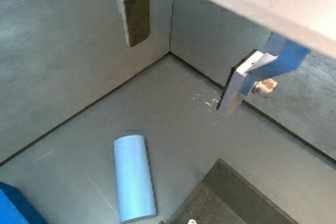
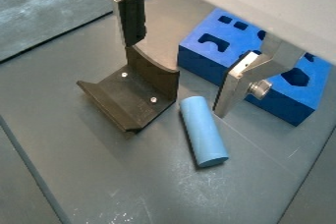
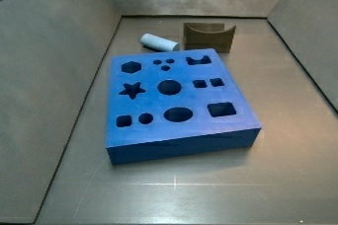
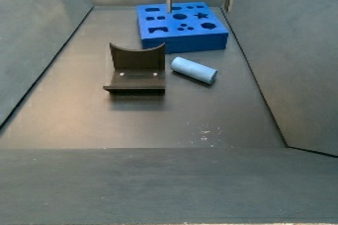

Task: Pick up the oval object. Move up. Place the oval object on the fixture. Regrasp the oval object. Move to above the board. Insert the oval object.
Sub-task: Pick up the oval object.

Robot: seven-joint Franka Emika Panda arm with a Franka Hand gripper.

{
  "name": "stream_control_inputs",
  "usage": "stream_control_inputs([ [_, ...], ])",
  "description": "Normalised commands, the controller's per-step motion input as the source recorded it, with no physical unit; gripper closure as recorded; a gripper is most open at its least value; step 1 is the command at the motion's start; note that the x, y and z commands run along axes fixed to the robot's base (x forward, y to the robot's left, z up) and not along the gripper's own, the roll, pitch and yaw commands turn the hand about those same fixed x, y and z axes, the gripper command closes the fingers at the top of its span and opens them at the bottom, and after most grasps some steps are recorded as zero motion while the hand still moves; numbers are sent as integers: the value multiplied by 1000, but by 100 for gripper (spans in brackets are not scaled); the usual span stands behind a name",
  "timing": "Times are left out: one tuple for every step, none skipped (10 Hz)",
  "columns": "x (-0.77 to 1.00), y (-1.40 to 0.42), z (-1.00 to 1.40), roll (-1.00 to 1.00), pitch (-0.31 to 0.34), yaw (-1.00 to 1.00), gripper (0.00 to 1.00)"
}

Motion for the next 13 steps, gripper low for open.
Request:
stream_control_inputs([
  [-11,0,-43,37,-6,0,0],
  [117,-40,-469,1,-4,869,0],
  [114,0,-357,0,-30,911,0],
  [37,0,-391,0,-33,971,0],
  [37,0,-371,-4,-50,991,0],
  [69,-49,-383,0,-59,931,0],
  [123,-217,-451,0,-46,834,0],
  [174,-449,-517,11,-27,657,0],
  [160,-620,-551,0,-17,483,0],
  [114,-731,-600,0,-19,377,0],
  [123,-726,-643,0,-4,369,0],
  [123,-734,-694,0,0,371,0],
  [0,0,-563,-49,-7,1000,0],
])
